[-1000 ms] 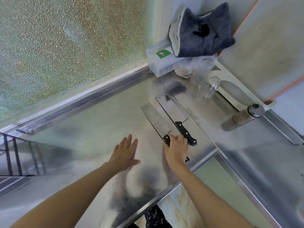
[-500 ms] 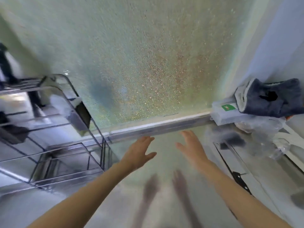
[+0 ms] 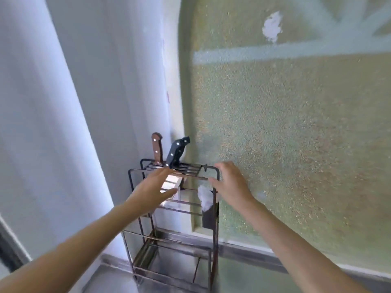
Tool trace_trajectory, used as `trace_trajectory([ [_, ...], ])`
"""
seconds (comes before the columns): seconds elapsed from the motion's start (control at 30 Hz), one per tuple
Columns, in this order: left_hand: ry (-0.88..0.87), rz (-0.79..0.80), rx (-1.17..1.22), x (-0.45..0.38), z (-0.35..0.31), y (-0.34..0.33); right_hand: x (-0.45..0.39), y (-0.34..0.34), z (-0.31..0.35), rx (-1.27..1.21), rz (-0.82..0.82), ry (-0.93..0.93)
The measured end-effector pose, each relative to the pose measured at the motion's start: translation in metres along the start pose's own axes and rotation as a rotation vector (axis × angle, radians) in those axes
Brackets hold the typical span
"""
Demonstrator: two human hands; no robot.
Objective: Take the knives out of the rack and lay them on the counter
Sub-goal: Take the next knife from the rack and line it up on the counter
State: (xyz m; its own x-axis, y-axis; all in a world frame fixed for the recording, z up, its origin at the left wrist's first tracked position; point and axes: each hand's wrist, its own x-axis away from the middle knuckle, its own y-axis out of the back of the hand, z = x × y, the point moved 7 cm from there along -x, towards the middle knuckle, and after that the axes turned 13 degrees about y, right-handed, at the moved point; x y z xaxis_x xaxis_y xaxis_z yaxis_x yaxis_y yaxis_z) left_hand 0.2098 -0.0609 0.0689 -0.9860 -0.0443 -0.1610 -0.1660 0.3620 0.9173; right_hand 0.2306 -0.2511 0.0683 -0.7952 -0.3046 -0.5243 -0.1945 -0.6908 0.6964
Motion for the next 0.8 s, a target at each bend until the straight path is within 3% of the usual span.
trace_trajectory([
  [0.1,0.082,-0.023,0.029,-0.014,0.031,0.018,-0.044,-0.020,0.028,-0.045,0.030,0.030],
  [0.3,0.123,-0.019,0.080,-0.030,0.062,0.029,-0.104,-0.063,0.044,-0.392,-0.057,-0.204],
  [0.4,0.148,0.013,0.139,-0.037,0.072,0.028,-0.114,-0.071,0.044,-0.354,-0.143,-0.246],
  [0.57,0.316,0.160,0.526,-0.040,0.074,0.020,-0.120,-0.050,0.053,-0.453,-0.202,-0.261],
  [0.8,0.461,0.267,0.963,-0.056,0.032,0.017,-0.114,0.035,0.070,-0.665,-0.384,-0.153],
])
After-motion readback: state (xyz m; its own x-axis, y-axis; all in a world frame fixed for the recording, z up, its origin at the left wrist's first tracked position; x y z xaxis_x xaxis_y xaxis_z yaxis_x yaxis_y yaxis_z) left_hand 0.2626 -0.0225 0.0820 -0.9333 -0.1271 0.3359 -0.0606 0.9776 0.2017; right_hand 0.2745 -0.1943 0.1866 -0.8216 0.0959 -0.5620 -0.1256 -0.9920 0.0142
